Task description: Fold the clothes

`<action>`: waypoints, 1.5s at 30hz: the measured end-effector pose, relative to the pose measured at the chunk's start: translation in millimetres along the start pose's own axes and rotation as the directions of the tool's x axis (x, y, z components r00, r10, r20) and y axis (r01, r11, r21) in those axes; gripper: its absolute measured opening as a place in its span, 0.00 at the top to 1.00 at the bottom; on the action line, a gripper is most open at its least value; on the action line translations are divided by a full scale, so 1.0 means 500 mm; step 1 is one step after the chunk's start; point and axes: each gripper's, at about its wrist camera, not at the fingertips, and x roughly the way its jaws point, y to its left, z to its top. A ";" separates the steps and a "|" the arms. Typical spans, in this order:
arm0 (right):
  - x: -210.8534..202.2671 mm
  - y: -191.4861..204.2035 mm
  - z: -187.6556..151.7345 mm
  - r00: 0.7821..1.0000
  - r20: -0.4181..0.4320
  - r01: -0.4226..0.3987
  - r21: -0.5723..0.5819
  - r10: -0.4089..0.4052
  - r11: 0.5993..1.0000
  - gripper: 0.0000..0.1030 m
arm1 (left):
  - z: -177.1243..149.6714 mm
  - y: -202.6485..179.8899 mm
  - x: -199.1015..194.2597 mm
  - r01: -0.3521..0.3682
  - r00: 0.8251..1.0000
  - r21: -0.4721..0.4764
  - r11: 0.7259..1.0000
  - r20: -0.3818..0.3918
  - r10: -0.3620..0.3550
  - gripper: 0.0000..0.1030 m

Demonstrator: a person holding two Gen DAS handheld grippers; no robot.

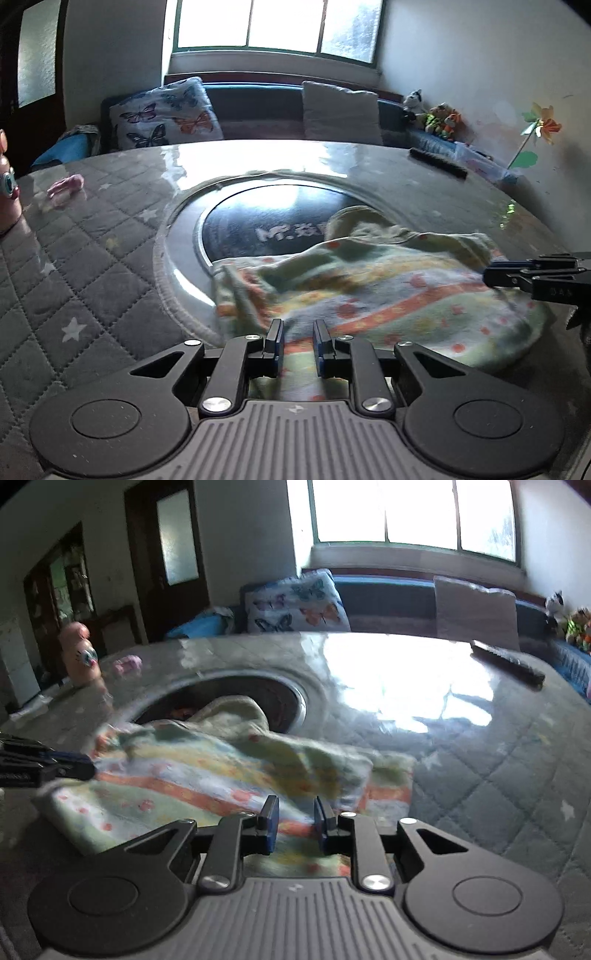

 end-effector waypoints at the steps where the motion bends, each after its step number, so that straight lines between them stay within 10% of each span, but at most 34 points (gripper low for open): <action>1: -0.002 -0.004 0.001 1.000 0.003 -0.001 0.008 0.001 1.000 0.82 | 0.002 0.003 -0.001 0.002 1.000 -0.003 1.000 0.000 -0.002 0.81; 45: 0.086 0.052 0.082 0.997 0.009 -0.079 0.018 0.078 0.997 0.79 | 0.106 -0.022 0.124 -0.015 0.999 -0.011 1.000 -0.040 0.015 0.80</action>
